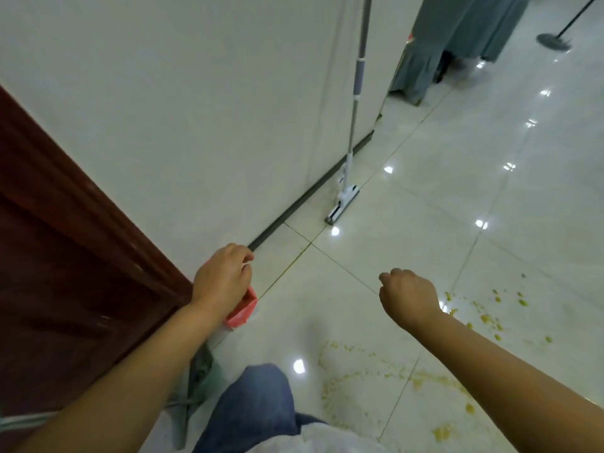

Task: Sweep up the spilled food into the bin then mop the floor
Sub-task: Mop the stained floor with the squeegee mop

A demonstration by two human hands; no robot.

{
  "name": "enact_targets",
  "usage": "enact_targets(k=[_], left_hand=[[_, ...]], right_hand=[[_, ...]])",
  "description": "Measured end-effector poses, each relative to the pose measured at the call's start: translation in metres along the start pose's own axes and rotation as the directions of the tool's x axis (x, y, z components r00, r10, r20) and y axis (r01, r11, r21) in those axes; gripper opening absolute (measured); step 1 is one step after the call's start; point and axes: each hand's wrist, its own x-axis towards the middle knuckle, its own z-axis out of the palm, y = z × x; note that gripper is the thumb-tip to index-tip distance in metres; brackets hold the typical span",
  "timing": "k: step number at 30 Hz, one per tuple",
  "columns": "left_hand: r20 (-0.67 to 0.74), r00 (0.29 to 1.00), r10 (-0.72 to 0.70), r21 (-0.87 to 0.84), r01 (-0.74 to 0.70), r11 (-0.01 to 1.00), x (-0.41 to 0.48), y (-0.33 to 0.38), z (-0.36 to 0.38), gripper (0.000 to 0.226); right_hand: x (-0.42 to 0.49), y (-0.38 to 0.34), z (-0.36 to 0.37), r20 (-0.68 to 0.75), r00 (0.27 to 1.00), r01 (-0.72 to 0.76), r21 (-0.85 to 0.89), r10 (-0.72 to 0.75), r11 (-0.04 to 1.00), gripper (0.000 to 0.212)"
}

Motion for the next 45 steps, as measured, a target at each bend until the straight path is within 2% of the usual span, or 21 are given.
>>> enact_targets(k=[2, 4, 5, 6, 8, 13, 19, 22, 27, 32, 35, 39, 42, 43, 45], left_hand=[[0.003, 1.0, 0.0, -0.004, 0.0, 1.0, 0.028, 0.008, 0.003, 0.019], [0.018, 1.0, 0.004, -0.02, -0.004, 1.0, 0.061, 0.013, 0.007, 0.018], [0.028, 1.0, 0.003, -0.029, -0.003, 1.0, 0.08, 0.016, 0.01, 0.018], [0.039, 0.999, -0.003, -0.037, 0.004, 0.999, 0.1, 0.018, 0.013, 0.018], [0.058, 0.998, -0.011, -0.057, 0.014, 0.998, 0.147, 0.023, 0.021, 0.019], [0.088, 0.996, 0.028, -0.109, -0.018, 0.994, 0.284, 0.042, 0.031, 0.017], [0.13, 0.988, 0.081, -0.15, -0.061, 0.987, 0.429, 0.082, 0.036, 0.014], [0.135, 0.983, 0.121, -0.138, -0.102, 0.985, 0.483, 0.105, 0.041, 0.012], [0.12, 0.985, 0.124, -0.088, -0.114, 0.99, 0.564, 0.145, 0.05, 0.013], [0.001, 1.0, -0.018, -0.069, 0.018, 0.997, 0.628, 0.179, 0.052, 0.015], [-0.027, 0.995, -0.099, -0.086, 0.097, 0.992, 0.652, 0.197, 0.058, 0.018], [-0.02, 0.991, -0.13, -0.071, 0.129, 0.989, 0.666, 0.215, 0.071, 0.02], [0.024, 0.993, -0.118, -0.079, 0.119, 0.99, 0.662, 0.22, 0.082, 0.019], [0.045, 0.994, -0.104, -0.078, 0.107, 0.991, 0.661, 0.22, 0.085, 0.018], [0.092, 0.993, -0.074, -0.059, 0.08, 0.995, 0.659, 0.218, 0.091, 0.018]], right_hand=[[0.023, 0.015, -0.004, -0.036, 0.999, -0.036, -0.007, 0.036, 0.999, 0.044], [0.05, 0.029, -0.01, 0.039, 0.997, -0.066, -0.043, 0.068, 0.997, 0.013], [0.068, 0.038, -0.009, 0.031, 0.997, -0.069, -0.051, 0.07, 0.996, 0.006], [0.085, 0.045, -0.01, 0.019, 0.995, -0.093, -0.06, 0.094, 0.994, 0.02], [0.123, 0.06, -0.015, 0.02, 0.992, -0.125, -0.041, 0.126, 0.991, 0.031], [0.245, 0.09, -0.045, 0.043, 0.969, -0.247, 0.079, 0.244, 0.966, 0.034], [0.374, 0.123, -0.083, 0.134, 0.917, -0.4, 0.302, 0.377, 0.865, 0.036], [0.425, 0.142, -0.096, 0.153, 0.906, -0.423, 0.375, 0.395, 0.825, 0.037], [0.529, 0.179, -0.127, 0.1, 0.946, -0.318, 0.473, 0.308, 0.822, 0.037], [0.658, 0.206, -0.163, 0.018, 0.99, -0.126, 0.577, 0.142, 0.807, 0.039], [0.721, 0.209, -0.18, -0.028, 0.996, -0.04, 0.674, 0.08, 0.737, 0.047], [0.78, 0.202, -0.19, -0.048, 0.999, 0.029, 0.816, 0.018, 0.578, 0.059], [0.806, 0.197, -0.189, -0.053, 0.998, 0.058, 0.855, -0.024, 0.515, 0.031], [0.81, 0.197, -0.188, -0.054, 0.998, 0.061, 0.85, -0.029, 0.524, 0.022], [0.812, 0.202, -0.187, -0.068, 0.997, 0.079, 0.809, -0.042, 0.583, 0.018]])
